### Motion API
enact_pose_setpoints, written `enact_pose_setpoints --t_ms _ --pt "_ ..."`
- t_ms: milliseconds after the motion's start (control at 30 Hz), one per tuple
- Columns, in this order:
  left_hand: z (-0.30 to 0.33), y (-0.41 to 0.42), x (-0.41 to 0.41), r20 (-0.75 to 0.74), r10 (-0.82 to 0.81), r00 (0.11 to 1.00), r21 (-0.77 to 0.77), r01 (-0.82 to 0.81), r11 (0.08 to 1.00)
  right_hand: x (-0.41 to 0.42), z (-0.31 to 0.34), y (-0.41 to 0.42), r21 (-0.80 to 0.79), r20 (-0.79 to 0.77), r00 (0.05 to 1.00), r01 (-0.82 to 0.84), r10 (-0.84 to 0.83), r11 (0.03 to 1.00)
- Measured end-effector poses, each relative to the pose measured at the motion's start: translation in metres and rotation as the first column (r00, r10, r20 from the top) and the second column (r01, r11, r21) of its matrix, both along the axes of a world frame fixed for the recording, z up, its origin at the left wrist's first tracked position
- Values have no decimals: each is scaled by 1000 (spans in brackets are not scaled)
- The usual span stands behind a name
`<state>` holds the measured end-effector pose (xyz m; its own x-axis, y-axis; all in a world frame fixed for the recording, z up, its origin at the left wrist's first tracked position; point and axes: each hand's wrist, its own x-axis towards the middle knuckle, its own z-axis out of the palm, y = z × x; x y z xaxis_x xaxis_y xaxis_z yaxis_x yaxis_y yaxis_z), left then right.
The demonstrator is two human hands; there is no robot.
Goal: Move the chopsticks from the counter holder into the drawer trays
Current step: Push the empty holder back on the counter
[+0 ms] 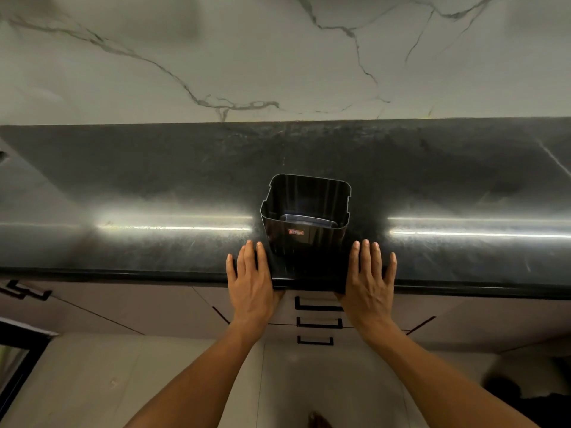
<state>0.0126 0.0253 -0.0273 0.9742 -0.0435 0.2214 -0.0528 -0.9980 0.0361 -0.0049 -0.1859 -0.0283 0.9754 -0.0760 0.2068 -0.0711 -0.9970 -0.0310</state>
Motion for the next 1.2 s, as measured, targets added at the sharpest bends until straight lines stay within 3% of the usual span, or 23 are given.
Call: enact_pose_setpoints --t_ms 167,200,267,333,400,467,533,700,967,1200 --pt "1 8 -4 -69 -103 992 -42 100 994 -5 16 -4 42 -202 978 -45 53 998" --pt "4 11 -6 -74 -132 988 -91 125 988 -6 20 -4 101 -229 971 -51 74 994" --pt "14 14 -10 -41 -168 985 -334 144 931 -7 34 -1 288 -194 974 -54 114 956" --pt "32 10 -11 6 -143 990 -642 114 758 -8 50 4 582 -132 985 -13 111 813" --pt "50 2 -7 29 -86 996 -838 71 541 -5 59 10 814 -89 991 12 104 581" --pt "67 -6 0 -19 -91 996 -926 17 377 -2 68 17 896 -44 993 -10 112 443" --pt "76 -13 4 -7 -149 989 -959 36 282 -1 76 23 937 -10 991 -37 133 347" --pt "86 -27 19 48 -159 986 -968 85 237 15 95 25 956 25 987 -71 161 286" --pt "126 -49 92 57 -171 984 -981 87 171 107 135 1 949 1 988 -49 151 311" --pt "143 -56 174 43 -200 979 -981 80 178 195 150 -9 951 17 987 -65 158 301"
